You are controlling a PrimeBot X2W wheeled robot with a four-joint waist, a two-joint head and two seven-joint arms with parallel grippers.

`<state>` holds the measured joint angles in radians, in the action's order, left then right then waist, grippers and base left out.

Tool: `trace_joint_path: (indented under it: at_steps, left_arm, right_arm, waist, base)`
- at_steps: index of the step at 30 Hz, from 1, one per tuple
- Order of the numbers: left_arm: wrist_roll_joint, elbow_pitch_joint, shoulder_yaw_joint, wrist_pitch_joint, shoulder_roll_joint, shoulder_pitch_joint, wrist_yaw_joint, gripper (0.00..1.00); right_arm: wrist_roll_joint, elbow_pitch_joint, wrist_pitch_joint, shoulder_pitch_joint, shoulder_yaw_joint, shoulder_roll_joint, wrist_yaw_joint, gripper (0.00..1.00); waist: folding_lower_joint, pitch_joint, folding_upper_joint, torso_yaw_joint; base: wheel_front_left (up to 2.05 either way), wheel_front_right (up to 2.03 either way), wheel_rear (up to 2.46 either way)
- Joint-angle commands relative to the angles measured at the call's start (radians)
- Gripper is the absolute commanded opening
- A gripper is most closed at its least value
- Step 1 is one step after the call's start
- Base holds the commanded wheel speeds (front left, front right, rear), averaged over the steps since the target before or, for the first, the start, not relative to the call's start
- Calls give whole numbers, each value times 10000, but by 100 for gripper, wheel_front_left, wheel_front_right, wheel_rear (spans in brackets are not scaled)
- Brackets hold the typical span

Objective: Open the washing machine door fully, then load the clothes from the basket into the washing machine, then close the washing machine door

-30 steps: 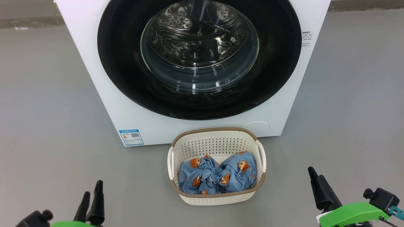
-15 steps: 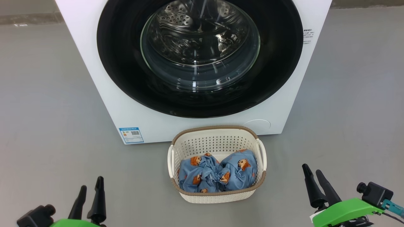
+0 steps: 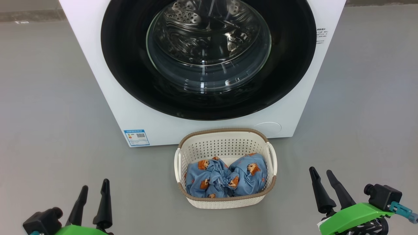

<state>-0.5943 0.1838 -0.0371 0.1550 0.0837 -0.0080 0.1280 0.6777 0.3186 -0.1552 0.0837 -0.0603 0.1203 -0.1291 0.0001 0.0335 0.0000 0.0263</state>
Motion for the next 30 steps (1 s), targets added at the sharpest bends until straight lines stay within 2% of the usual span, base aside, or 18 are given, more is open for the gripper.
trace_joint_path:
  at_steps: [1, 15, 30]
  left_arm:
    - [371, -344, 217, 150, 254, -478, 19, 100]
    - [1743, -523, 126, 561, 384, -480, 23, 100]
    - [3221, -407, 29, 1032, 570, -477, 27, 100]
  right_arm:
    - [-314, -241, -154, 454, -271, 119, -12, 100]
    - [-1765, -204, -562, 516, -513, 214, -13, 100]
    - [-3608, -321, -1031, 298, -107, 172, -15, 100]
  waist:
    - [0, 7, 0, 7]
    - [0, 9, 0, -6]
    - [0, -19, 0, -88]
  base:
    - [0, 0, 0]
    - [0, 0, 0]
    - [0, 0, 0]
